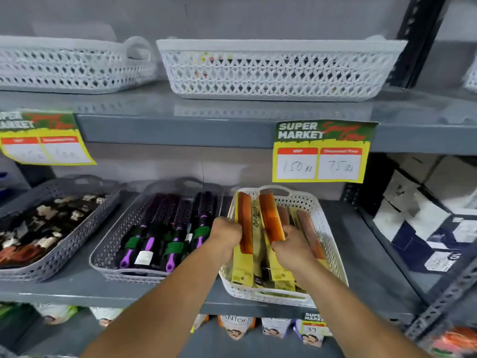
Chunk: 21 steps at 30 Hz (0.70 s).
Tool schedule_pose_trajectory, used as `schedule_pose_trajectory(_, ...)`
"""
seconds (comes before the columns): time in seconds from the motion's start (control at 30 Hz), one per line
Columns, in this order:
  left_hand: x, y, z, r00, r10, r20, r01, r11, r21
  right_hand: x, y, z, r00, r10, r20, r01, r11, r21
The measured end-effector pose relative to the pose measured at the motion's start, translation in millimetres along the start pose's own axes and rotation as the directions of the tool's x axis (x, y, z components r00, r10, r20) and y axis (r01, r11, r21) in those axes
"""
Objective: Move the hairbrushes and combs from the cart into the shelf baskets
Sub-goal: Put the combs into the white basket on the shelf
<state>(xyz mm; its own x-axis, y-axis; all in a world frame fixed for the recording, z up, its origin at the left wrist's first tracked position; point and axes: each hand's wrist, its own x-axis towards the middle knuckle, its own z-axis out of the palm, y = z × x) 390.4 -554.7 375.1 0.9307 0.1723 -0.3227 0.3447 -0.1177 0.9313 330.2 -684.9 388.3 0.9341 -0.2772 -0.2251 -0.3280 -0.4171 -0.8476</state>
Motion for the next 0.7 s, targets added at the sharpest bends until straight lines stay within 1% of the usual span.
schedule_pose_trajectory(0.13,8.4,-2.1,10.9,0.999,0.017,-0.042,-0.011,0.989,0.147,19.1,7.9,14.9,0.999,0.030,0.020,-0.029,0.998,-0.050)
schedule_pose_trajectory(0.2,11.6,-4.3,15.0,0.999,0.021,-0.038,-0.013,0.980,0.197,24.8,9.7,21.0,0.999,0.046,0.021,-0.044,0.996,-0.076)
schedule_pose_trajectory(0.3,8.7,-2.8,20.5,0.997,0.057,-0.053,-0.036,0.943,0.332,30.2,12.8,27.0,0.998,0.058,0.024,-0.053,0.984,-0.172)
schedule_pose_trajectory(0.4,5.6,0.7,24.1,0.992,0.116,-0.043,-0.080,0.862,0.500,30.0,12.5,28.6,1.000,0.026,0.007,-0.023,0.942,-0.334)
schedule_pose_trajectory(0.47,5.0,1.6,25.0,0.990,0.138,-0.019,-0.102,0.811,0.576,28.0,12.5,29.1,1.000,0.003,0.000,-0.003,0.899,-0.438)
schedule_pose_trajectory(0.57,4.1,-0.7,25.9,0.986,0.169,0.006,-0.122,0.689,0.715,23.1,10.3,28.8,0.999,-0.045,0.001,0.038,0.818,-0.574)
schedule_pose_trajectory(0.63,3.0,-4.0,27.9,0.983,0.183,0.033,-0.139,0.608,0.781,22.5,10.3,29.7,0.998,-0.063,0.001,0.049,0.779,-0.625)
schedule_pose_trajectory(0.7,2.2,-7.2,29.7,0.982,0.179,0.066,-0.156,0.556,0.816,22.8,11.6,30.6,0.998,-0.062,0.005,0.051,0.768,-0.638)
